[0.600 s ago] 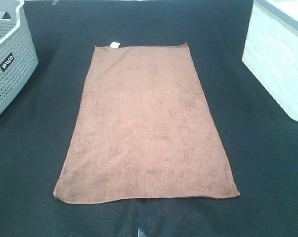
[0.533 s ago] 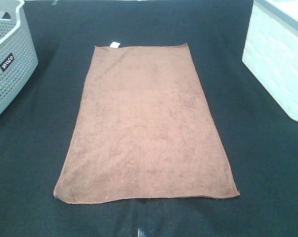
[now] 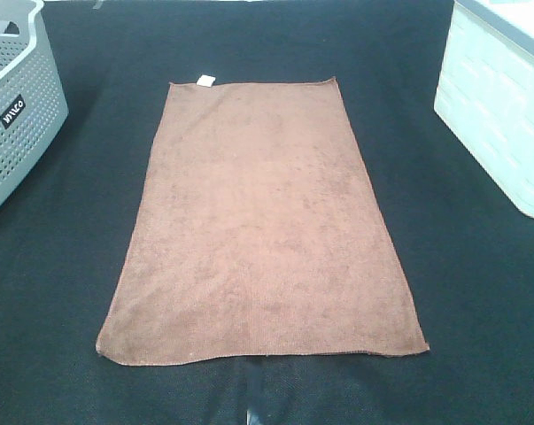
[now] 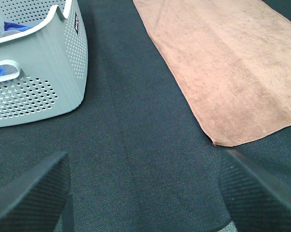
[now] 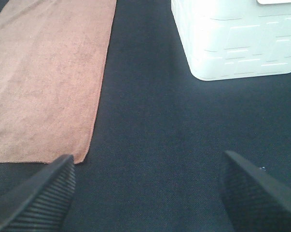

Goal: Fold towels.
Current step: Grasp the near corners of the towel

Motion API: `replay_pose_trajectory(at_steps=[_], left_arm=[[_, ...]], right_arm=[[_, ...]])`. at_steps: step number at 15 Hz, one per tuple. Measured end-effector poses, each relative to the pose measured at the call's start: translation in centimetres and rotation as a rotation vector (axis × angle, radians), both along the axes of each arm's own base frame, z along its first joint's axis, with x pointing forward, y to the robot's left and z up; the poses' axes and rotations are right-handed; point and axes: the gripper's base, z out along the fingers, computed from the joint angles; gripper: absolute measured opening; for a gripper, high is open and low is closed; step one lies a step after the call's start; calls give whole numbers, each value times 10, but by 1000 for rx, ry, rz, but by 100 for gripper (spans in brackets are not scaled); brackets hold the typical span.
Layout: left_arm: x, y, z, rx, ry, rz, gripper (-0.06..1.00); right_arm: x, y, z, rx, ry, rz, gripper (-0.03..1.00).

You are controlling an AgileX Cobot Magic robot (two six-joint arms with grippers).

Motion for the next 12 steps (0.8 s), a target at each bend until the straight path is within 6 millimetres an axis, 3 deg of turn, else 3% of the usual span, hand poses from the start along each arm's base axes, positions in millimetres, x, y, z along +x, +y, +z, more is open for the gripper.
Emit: replay_pose_trajectory(at_steps=[12], left_arm=[[0, 0, 0, 0, 0, 0, 80]], right_arm=[[0, 0, 0, 0, 0, 0, 77]])
